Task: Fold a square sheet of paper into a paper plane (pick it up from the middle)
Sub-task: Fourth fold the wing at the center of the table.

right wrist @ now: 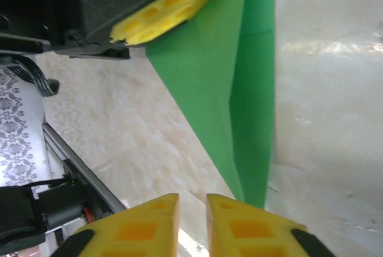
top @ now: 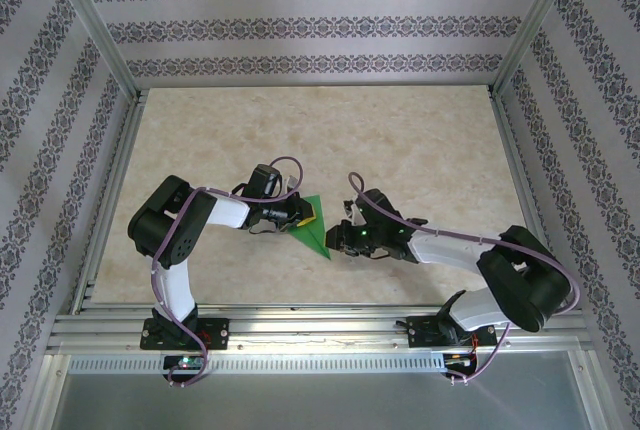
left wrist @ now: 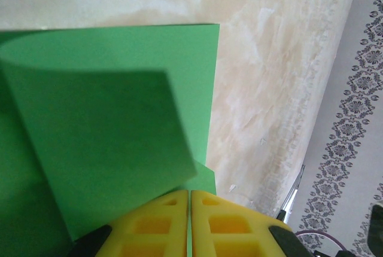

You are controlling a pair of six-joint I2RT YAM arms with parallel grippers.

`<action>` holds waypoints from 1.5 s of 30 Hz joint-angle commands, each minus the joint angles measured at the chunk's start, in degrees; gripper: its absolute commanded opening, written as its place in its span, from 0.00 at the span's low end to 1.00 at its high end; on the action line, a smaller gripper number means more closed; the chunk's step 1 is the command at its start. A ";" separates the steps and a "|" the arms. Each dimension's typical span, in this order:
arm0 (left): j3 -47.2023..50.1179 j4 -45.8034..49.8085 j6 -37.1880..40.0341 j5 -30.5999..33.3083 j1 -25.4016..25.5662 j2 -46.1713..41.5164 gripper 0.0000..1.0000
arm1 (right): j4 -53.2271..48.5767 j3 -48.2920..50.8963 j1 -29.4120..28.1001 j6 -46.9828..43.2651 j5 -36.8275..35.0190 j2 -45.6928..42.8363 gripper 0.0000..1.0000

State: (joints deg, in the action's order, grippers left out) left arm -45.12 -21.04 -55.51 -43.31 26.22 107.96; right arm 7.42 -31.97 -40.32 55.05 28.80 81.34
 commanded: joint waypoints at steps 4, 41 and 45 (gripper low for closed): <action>1.35 1.02 -0.20 0.95 0.55 1.79 0.09 | 0.45 -7.19 -1.97 -2.30 2.51 7.50 0.07; 1.44 1.62 0.20 1.05 0.50 1.68 0.09 | -3.06 -6.79 -3.44 -5.39 0.73 7.37 0.09; 1.49 1.48 0.05 1.04 0.55 1.70 0.09 | -7.77 -9.89 -3.98 -8.11 -2.04 9.06 0.08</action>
State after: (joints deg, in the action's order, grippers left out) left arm -44.93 -21.43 -55.48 -43.31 26.22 107.96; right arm 4.80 -39.48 -43.77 50.46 29.21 89.82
